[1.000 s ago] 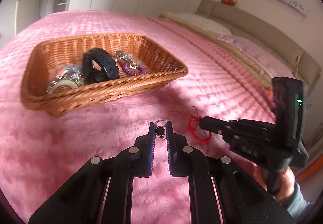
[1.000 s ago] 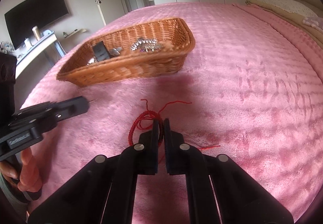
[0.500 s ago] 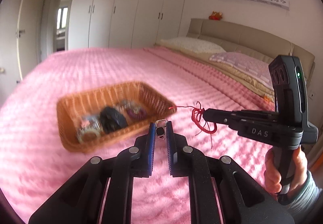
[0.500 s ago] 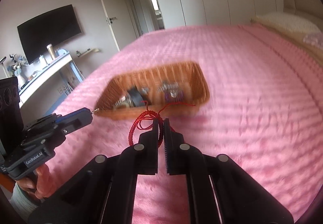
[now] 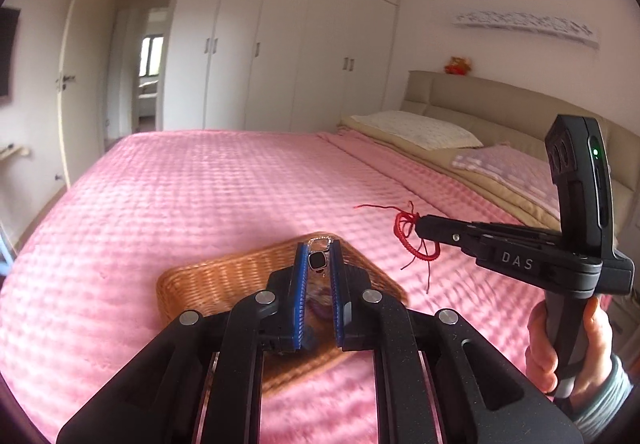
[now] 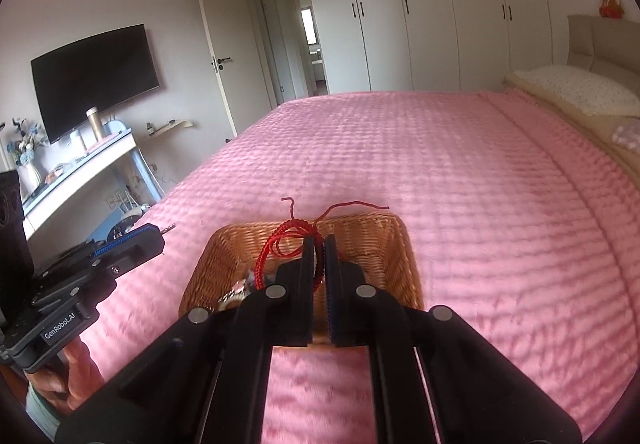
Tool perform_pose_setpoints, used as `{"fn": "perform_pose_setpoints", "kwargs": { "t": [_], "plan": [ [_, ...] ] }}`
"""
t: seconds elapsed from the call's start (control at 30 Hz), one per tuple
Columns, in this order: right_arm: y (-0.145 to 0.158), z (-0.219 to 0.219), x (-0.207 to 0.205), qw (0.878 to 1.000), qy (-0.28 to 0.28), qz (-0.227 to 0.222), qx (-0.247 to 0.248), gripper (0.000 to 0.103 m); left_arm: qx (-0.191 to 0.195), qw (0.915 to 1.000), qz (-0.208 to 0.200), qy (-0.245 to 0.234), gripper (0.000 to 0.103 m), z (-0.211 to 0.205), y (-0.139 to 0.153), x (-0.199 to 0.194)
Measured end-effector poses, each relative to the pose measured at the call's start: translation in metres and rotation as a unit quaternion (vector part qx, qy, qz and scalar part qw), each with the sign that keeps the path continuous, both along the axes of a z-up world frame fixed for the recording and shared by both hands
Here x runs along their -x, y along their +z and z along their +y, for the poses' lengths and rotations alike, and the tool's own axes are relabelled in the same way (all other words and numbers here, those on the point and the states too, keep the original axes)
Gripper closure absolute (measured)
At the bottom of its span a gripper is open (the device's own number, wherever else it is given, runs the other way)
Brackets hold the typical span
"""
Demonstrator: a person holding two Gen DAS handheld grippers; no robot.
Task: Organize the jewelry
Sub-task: 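Carry the red string and silver charm into the basket, then open both tools over the basket and withdraw them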
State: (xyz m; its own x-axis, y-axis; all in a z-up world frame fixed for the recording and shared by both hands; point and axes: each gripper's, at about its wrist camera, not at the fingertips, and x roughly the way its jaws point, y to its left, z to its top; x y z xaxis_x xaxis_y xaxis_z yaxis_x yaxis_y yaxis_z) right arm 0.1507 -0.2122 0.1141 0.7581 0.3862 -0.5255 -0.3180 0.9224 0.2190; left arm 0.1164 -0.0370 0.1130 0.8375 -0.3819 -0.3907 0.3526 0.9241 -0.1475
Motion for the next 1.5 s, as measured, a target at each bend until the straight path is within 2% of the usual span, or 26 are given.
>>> {"fn": "perform_pose_setpoints", "kwargs": {
  "t": [0.13, 0.33, 0.5, 0.6, 0.63, 0.67, 0.7, 0.73, 0.77, 0.83, 0.9, 0.97, 1.07, 1.13, 1.27, 1.37, 1.5],
  "plan": [
    [-0.033, 0.012, -0.042, 0.999, 0.007, 0.048, -0.017, 0.099, -0.015, 0.9995, 0.017, 0.023, 0.094, 0.003, -0.020, -0.031],
    [-0.091, 0.031, -0.088, 0.991, 0.013, 0.127, -0.028, 0.099, -0.017, 0.9952, 0.082, 0.050, 0.094, 0.015, -0.064, -0.077],
    [-0.112, 0.042, -0.100, 0.990, 0.016, 0.140, -0.019, 0.099, 0.000, 0.9923, 0.111, 0.056, 0.094, 0.027, -0.091, -0.092],
    [-0.113, 0.043, -0.101, 0.991, 0.007, 0.135, -0.016, 0.098, 0.002, 0.9923, 0.111, 0.055, 0.093, 0.029, -0.096, -0.093],
    [-0.113, 0.041, -0.102, 0.990, 0.007, 0.138, -0.021, 0.098, 0.005, 0.9929, 0.106, 0.054, 0.091, 0.031, -0.095, -0.091],
    [-0.113, 0.039, -0.102, 0.990, 0.007, 0.140, -0.025, 0.097, 0.008, 0.9932, 0.104, 0.052, 0.082, 0.031, -0.094, -0.090],
    [-0.112, 0.036, -0.100, 0.990, 0.003, 0.142, -0.027, 0.092, 0.013, 0.9935, 0.100, 0.053, 0.075, 0.033, -0.091, -0.086],
    [-0.111, 0.034, -0.097, 0.990, 0.001, 0.138, -0.027, 0.083, 0.016, 0.9937, 0.095, 0.056, 0.063, 0.035, -0.089, -0.083],
    [-0.107, 0.031, -0.092, 0.991, -0.001, 0.132, -0.026, 0.079, 0.020, 0.9941, 0.091, 0.056, 0.061, 0.035, -0.086, -0.080],
    [-0.097, 0.026, -0.078, 0.993, -0.004, 0.117, -0.027, 0.062, 0.030, 0.9950, 0.081, 0.050, 0.061, 0.038, -0.076, -0.072],
    [-0.087, 0.021, -0.063, 0.994, -0.007, 0.101, -0.030, 0.056, 0.037, 0.9959, 0.070, 0.044, 0.057, 0.039, -0.066, -0.058],
    [-0.075, 0.016, -0.042, 0.996, -0.011, 0.082, -0.026, 0.055, 0.038, 0.9969, 0.053, 0.043, 0.051, 0.039, -0.055, -0.043],
    [-0.062, 0.009, -0.006, 0.998, -0.023, 0.053, -0.020, 0.051, 0.035, 0.9980, 0.029, 0.045, 0.048, 0.039, -0.042, -0.014],
    [-0.059, 0.003, 0.018, 0.999, -0.033, 0.030, -0.014, 0.039, 0.029, 0.9981, 0.017, 0.052, 0.048, 0.036, -0.039, 0.009],
    [-0.065, 0.003, 0.070, 0.997, -0.070, -0.034, 0.023, 0.031, 0.013, 0.9973, -0.005, 0.072, 0.044, 0.028, -0.050, 0.050],
    [-0.077, 0.001, 0.094, 0.992, -0.100, -0.066, 0.033, 0.028, -0.024, 0.9931, -0.030, 0.110, 0.042, 0.013, -0.067, 0.078],
    [-0.090, 0.000, 0.112, 0.984, -0.132, -0.107, 0.053, 0.025, -0.046, 0.9876, -0.058, 0.138, 0.039, 0.006, -0.078, 0.099]
  ]
}}
